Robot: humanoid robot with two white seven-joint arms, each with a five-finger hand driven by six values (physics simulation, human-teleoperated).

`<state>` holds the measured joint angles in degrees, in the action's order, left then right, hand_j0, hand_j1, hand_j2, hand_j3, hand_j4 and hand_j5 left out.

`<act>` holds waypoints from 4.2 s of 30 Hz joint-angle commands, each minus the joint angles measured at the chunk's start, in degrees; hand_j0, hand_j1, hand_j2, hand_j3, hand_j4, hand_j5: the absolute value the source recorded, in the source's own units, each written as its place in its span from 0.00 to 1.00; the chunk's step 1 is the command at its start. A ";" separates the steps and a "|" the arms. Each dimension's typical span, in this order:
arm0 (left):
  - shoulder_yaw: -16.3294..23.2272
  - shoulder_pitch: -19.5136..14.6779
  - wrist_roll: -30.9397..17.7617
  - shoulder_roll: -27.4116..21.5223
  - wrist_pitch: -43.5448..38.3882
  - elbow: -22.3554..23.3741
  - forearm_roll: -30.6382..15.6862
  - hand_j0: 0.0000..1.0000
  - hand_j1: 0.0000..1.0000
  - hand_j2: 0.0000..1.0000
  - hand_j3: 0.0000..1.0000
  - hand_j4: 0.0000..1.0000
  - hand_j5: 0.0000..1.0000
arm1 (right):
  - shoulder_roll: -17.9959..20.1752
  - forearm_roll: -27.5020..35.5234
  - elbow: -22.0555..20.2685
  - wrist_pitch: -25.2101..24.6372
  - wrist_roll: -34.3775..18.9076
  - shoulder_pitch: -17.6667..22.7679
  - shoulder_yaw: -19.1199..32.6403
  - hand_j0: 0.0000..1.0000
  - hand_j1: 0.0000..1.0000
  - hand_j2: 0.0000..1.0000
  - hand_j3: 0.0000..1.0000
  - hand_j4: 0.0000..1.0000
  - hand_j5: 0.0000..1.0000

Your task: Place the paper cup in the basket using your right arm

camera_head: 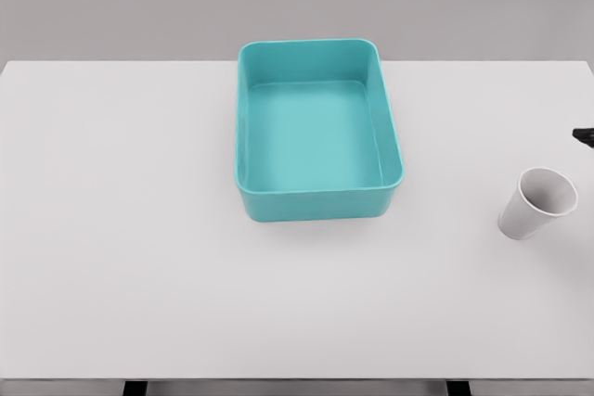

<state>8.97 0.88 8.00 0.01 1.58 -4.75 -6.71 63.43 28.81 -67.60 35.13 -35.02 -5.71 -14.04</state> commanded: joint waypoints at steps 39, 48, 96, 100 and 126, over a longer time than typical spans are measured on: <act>0.00 0.00 0.00 -0.01 0.00 0.00 0.03 1.00 1.00 1.00 1.00 1.00 1.00 | -4.80 2.66 1.51 -0.13 0.02 2.37 -0.29 1.00 1.00 1.00 1.00 1.00 1.00; 0.00 0.00 0.00 -0.01 0.00 0.00 -0.06 1.00 1.00 1.00 1.00 1.00 1.00 | -5.68 2.66 1.60 -0.13 0.02 2.37 -0.29 1.00 1.00 1.00 1.00 1.00 1.00; 0.00 0.00 0.00 -0.01 0.00 0.00 -0.06 1.00 1.00 1.00 1.00 1.00 1.00 | -7.88 3.01 -1.48 -0.13 0.02 2.64 -0.64 1.00 1.00 1.00 1.00 1.00 1.00; 0.00 0.00 0.00 -0.01 0.00 0.00 0.03 1.00 1.00 1.00 1.00 1.00 1.00 | -7.79 3.01 -2.01 -0.13 0.02 2.64 -0.82 1.00 1.00 1.00 1.00 1.00 1.00; 0.00 0.00 0.00 -0.01 0.00 0.00 0.03 1.00 1.00 1.00 1.00 1.00 1.00 | -7.70 3.01 -3.94 -0.13 0.02 3.25 -0.82 0.75 0.75 0.75 0.75 0.75 0.75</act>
<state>8.97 0.88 8.00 0.01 1.58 -4.75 -6.73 55.62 31.48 -71.26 35.07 -35.00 -2.46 -14.91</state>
